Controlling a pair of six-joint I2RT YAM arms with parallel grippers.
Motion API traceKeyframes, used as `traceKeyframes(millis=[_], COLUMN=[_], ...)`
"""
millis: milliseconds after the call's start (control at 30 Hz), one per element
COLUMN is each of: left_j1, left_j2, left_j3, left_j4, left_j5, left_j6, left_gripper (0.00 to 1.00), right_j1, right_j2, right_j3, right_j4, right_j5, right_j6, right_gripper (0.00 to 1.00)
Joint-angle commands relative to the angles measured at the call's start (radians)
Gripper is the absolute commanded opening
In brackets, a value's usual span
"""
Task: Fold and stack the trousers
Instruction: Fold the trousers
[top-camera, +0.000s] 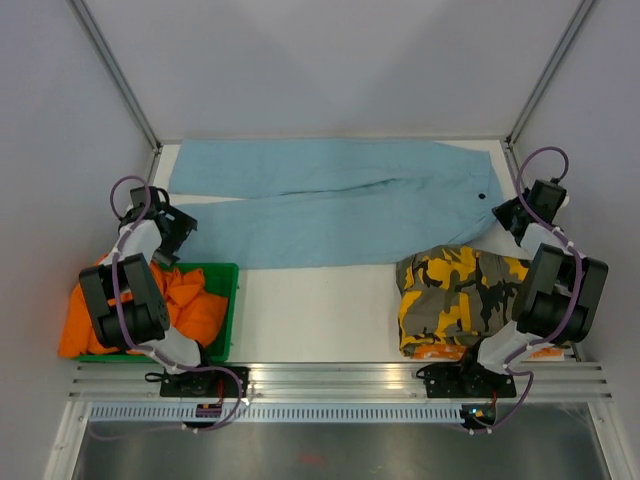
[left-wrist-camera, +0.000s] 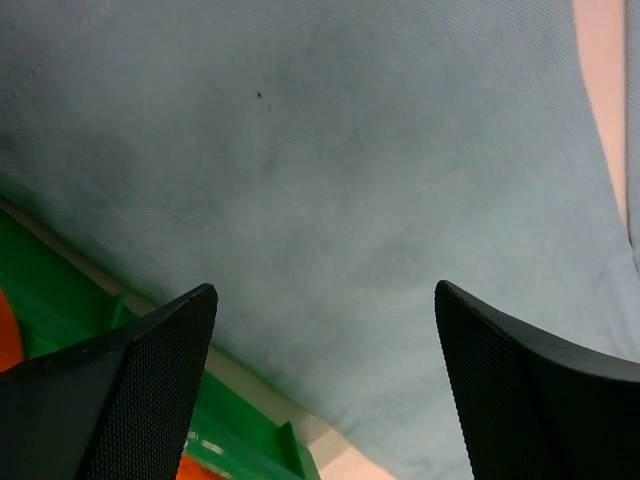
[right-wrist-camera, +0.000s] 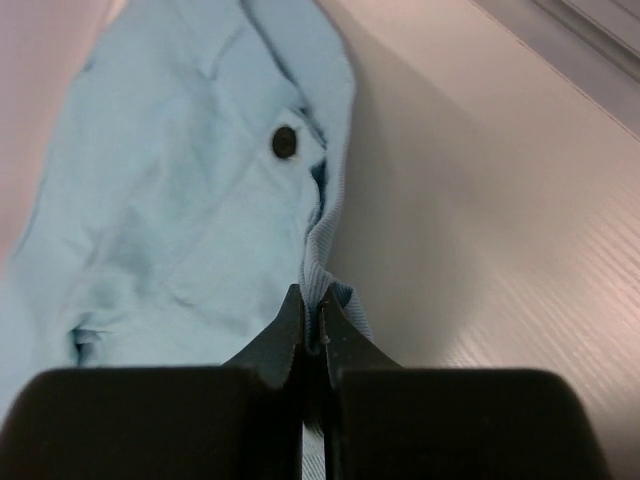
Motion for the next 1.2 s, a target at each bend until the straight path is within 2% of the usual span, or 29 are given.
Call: traceKeyframes(millis=[0, 167, 333, 433, 467, 500, 533, 567, 600, 667, 700, 767, 1167], left_j1=[-0.001, -0.001, -0.015, -0.019, -0.021, -0.022, -0.022, -0.024, -0.024, -0.024, -0.024, -0.024, -0.024], left_j2=[0.104, 0.192, 0.296, 0.333, 0.345, 0.353, 0.356, 0.352, 0.347, 0.329, 0.323, 0.297, 0.112], left_j3=[0.075, 0.121, 0.194, 0.174, 0.173, 0.181, 0.181, 0.181, 0.182, 0.181, 0.184, 0.191, 0.289], left_j4=[-0.075, -0.029, -0.101, -0.092, -0.095, -0.109, -0.105, -0.098, -0.092, -0.079, -0.071, -0.052, 0.05], left_j5=[-0.098, -0.113, -0.155, -0.176, -0.186, -0.202, -0.209, -0.207, -0.206, -0.196, -0.19, -0.169, -0.075], left_j6=[-0.023, 0.049, -0.004, -0.023, -0.034, -0.034, -0.032, -0.025, -0.025, -0.012, -0.005, 0.024, 0.178], left_gripper=[0.94, 0.93, 0.92, 0.83, 0.78, 0.68, 0.64, 0.55, 0.39, 0.28, 0.15, 0.02, 0.02], right_j1=[0.011, 0.013, 0.013, 0.013, 0.013, 0.013, 0.013, 0.013, 0.013, 0.013, 0.013, 0.013, 0.013], right_j2=[-0.049, -0.05, -0.027, -0.018, -0.013, -0.006, -0.003, -0.001, 0.0, -0.004, -0.009, -0.012, -0.032], right_j3=[0.055, 0.035, 0.026, 0.029, 0.034, 0.041, 0.052, 0.055, 0.057, 0.057, 0.057, 0.057, 0.161], right_j4=[0.001, 0.017, 0.029, 0.035, 0.033, 0.023, 0.02, 0.017, 0.011, 0.009, 0.007, 0.004, -0.016], right_j5=[-0.043, -0.035, -0.026, -0.023, -0.025, -0.026, -0.025, -0.025, -0.025, -0.026, -0.028, -0.028, -0.1], right_j6=[0.01, 0.01, 0.021, 0.027, 0.025, 0.021, 0.018, 0.016, 0.014, 0.014, 0.014, 0.01, -0.035], right_gripper=[0.0, 0.0, 0.0, 0.0, 0.0, 0.0, 0.0, 0.0, 0.0, 0.0, 0.0, 0.0, 0.0])
